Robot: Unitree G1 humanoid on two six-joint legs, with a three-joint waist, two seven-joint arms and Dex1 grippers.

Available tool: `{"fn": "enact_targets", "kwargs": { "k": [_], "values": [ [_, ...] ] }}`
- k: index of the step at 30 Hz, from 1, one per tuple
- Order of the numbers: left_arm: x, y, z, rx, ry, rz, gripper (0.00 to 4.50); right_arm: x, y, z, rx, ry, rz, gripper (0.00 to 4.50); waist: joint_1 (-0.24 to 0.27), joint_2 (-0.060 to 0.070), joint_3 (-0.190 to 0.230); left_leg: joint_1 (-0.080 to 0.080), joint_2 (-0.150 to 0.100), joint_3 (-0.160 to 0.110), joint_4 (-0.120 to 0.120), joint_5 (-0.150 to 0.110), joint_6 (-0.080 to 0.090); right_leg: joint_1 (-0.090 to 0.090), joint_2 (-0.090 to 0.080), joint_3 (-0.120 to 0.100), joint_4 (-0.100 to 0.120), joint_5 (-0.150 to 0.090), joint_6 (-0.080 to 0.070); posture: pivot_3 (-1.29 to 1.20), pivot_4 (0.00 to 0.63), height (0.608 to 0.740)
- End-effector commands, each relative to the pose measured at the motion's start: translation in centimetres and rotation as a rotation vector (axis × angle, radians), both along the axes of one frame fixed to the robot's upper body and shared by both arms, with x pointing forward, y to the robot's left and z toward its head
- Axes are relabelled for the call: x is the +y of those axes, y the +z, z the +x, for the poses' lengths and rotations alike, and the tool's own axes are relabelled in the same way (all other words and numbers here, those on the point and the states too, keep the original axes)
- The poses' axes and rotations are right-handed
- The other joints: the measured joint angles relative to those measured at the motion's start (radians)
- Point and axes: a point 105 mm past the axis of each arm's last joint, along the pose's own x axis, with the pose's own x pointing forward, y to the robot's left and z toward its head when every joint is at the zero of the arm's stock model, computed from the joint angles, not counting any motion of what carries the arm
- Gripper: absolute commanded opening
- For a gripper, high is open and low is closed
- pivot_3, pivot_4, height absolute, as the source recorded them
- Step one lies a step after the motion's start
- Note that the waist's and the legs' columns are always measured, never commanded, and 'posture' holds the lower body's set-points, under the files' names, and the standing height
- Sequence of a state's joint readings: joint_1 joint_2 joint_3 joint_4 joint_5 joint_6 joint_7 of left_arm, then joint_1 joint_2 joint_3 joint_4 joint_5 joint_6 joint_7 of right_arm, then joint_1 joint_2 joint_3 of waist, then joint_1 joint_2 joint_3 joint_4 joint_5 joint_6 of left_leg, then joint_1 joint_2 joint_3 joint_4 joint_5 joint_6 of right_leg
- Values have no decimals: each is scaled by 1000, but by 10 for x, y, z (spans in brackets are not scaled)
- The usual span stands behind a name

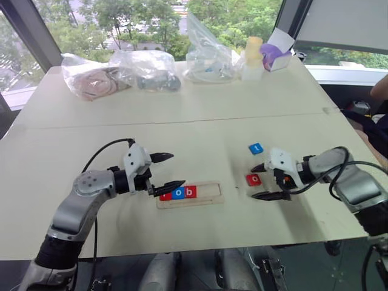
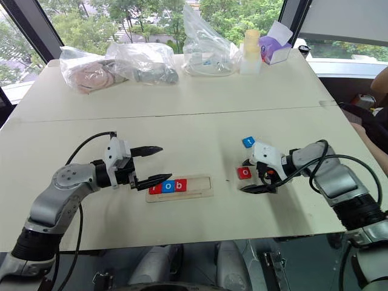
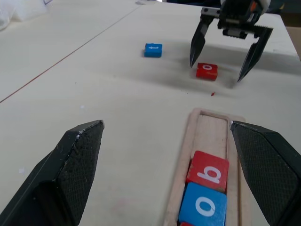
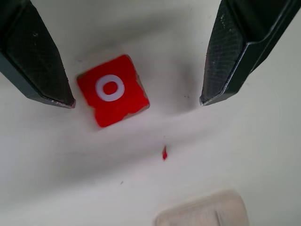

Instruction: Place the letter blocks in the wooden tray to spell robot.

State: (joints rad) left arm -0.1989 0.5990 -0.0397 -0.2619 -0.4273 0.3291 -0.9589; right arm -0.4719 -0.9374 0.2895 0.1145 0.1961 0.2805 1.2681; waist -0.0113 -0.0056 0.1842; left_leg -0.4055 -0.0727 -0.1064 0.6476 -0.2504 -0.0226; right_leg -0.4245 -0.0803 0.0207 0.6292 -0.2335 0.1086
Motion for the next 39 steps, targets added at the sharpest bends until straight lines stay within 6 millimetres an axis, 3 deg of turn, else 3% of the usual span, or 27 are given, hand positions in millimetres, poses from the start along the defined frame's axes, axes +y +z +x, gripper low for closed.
{"fn": "enact_targets", "kwargs": {
  "k": [1,3,10,14,18,20,24,29,39],
  "values": [
    [0,13,-3,-45,-13,-6,4500,-3,-1,5,-26,7,-22,4394,0,0,0,0,0,0,0,0,0,0,0,0,0,0,0,0,150,740],
    [0,13,-3,-45,-14,-6,4500,-4,-2,6,-27,4,-17,4394,0,0,0,0,0,0,0,0,0,0,0,0,0,0,0,0,150,740],
    [0,13,-3,-45,-14,-4,4500,-3,-1,8,-39,-10,-2,1137,1,0,0,1,0,0,0,0,0,0,0,0,0,0,-1,0,150,740],
    [0,13,-2,-46,-15,-4,4500,13,13,5,-61,16,45,1121,-1,0,0,1,0,-1,0,0,0,0,0,0,0,0,-1,0,150,740],
    [2,11,-5,-36,-24,1,4500,60,34,-16,-44,139,139,1121,-3,1,0,0,0,-1,-1,0,-1,-1,-1,1,1,0,-1,0,150,740],
    [2,10,-8,-27,-35,4,4500,82,33,-26,-36,196,149,1121,-1,0,0,0,1,-1,-1,0,-1,-1,-1,1,1,0,-1,0,150,740],
    [2,10,-9,-20,-43,10,4500,109,27,-26,-20,197,161,1121,3,0,0,0,0,-1,0,0,-1,-1,-1,1,1,0,-1,0,150,740],
    [0,10,-11,-21,-54,12,4500,130,16,-22,-18,206,150,1121,1,0,0,-1,-1,-2,0,0,-1,-1,-1,0,1,0,-1,0,150,740],
    [-1,8,-25,3,-112,37,4500,135,11,-18,-33,200,133,1121,0,0,0,-1,0,-2,0,0,-1,-2,0,0,1,0,-1,0,150,740]
  ]
}}
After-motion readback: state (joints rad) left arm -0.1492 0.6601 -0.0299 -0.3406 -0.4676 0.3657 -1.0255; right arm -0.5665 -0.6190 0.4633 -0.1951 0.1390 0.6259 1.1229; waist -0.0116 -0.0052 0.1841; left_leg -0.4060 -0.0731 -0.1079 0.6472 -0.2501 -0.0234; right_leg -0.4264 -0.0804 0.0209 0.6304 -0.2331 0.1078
